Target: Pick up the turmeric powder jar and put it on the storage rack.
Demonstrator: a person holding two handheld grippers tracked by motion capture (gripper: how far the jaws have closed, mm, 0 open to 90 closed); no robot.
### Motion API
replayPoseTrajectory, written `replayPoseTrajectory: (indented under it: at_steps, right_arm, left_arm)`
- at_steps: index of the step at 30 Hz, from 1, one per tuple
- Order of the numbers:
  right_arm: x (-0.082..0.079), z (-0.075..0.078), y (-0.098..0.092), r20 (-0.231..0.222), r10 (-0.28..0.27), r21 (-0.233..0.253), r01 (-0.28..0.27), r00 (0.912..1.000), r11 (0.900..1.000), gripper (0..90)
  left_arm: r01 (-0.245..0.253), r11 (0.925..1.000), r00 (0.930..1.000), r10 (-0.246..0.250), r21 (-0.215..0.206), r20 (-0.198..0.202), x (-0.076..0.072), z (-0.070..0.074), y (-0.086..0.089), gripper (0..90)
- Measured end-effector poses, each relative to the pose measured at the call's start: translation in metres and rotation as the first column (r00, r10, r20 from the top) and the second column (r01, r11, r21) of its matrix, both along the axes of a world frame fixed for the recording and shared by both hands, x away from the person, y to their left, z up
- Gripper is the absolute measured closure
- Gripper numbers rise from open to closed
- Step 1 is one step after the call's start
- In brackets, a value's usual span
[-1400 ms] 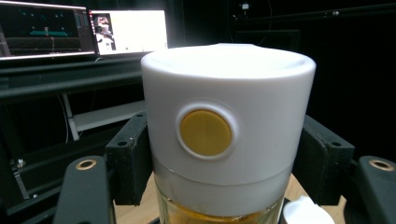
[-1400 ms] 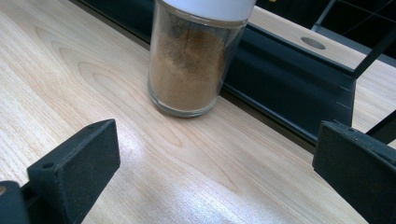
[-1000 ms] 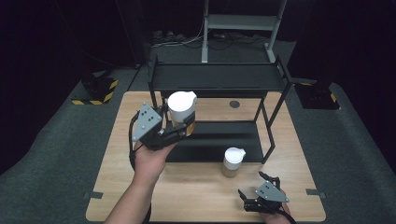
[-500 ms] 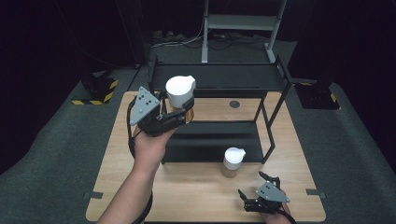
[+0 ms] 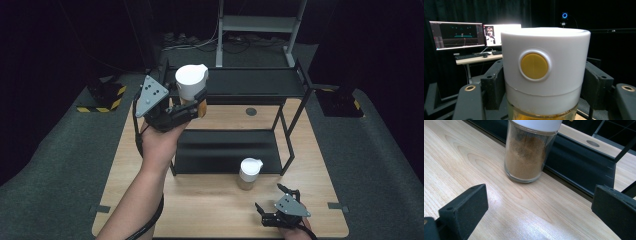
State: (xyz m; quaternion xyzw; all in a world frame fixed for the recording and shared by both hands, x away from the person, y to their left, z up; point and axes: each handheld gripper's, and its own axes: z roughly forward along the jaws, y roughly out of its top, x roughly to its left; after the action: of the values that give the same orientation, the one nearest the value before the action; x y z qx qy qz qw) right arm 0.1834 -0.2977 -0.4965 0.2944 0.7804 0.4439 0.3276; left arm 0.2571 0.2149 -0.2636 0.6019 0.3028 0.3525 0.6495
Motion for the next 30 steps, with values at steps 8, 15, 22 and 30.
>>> replayPoseTrajectory:
  at_steps: [8,15,22,30]
  right_arm:
    - [0.0,0.0,-0.001,-0.003,-0.001,0.006,0.001,1.0,1.0,0.0]
    - [0.0,0.0,-0.001,-0.004,-0.003,0.012,0.003,1.0,1.0,0.0]
    - [0.0,0.0,-0.002,-0.004,-0.002,0.014,0.002,1.0,1.0,0.0]
    - [0.0,-0.001,-0.002,0.0,0.001,0.013,-0.001,1.0,1.0,0.0]
  left_arm:
    - [-0.014,0.9999,0.9999,0.014,0.006,0.006,0.009,0.009,-0.006,30.5]
    - [-0.024,0.9997,0.9997,0.024,0.006,0.0,0.02,0.014,-0.014,30.5]
    - [-0.031,0.9995,0.9995,0.031,0.007,-0.009,0.032,0.018,-0.021,30.5]
    - [-0.051,0.9986,0.9984,0.051,0.012,-0.023,0.046,0.022,-0.03,30.5]
